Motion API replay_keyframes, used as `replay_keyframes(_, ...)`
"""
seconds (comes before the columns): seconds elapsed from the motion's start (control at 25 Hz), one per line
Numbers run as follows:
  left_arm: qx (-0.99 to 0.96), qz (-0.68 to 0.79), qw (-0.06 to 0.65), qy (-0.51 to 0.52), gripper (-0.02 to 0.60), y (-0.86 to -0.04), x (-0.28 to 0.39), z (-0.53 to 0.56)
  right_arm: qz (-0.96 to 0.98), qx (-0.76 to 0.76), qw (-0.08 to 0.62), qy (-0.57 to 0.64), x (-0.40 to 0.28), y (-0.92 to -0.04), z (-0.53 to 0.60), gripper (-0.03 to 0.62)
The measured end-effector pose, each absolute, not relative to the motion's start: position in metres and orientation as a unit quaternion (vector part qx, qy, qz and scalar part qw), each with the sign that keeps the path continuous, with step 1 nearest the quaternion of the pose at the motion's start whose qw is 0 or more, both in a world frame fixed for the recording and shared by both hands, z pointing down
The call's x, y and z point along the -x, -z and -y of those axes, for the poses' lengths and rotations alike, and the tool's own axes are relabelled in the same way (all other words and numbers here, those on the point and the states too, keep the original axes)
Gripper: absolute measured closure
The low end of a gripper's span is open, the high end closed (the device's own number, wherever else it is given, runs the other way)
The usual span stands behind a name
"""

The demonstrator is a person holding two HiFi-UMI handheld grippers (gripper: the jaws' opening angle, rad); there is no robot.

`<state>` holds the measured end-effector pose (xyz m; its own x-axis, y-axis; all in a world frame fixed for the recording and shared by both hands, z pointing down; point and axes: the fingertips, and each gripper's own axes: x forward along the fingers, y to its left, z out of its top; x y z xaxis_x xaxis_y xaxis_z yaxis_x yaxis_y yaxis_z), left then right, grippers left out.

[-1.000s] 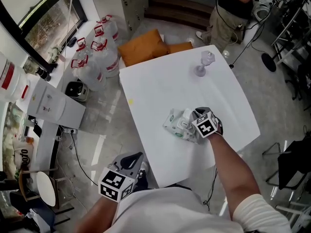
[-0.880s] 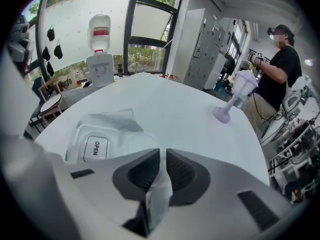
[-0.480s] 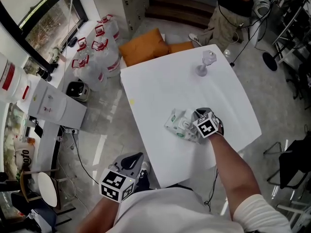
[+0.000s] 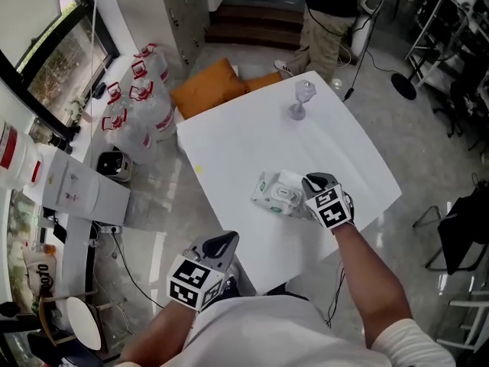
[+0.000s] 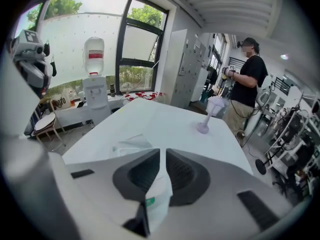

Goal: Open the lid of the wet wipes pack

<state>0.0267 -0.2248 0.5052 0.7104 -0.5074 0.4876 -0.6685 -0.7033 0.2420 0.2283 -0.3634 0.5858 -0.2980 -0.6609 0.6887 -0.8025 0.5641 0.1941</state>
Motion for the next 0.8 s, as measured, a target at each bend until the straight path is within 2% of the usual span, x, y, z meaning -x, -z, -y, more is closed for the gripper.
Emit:
replay_keyframes(0.44,-0.933,0.270,0.156,-0.181,0.581,-0.479,-0.057,0.224,0.816,-0.482,0.301,-0.107,-0.207,-0.519,0.253,0.571)
replay_keyframes(0.8,-0.947,0.249,0.126,-0.158,0.581,-0.449,-0.072,0.225,0.827,-0.518,0.177,-0.130,-0.197,-0.453,0.205,0.585)
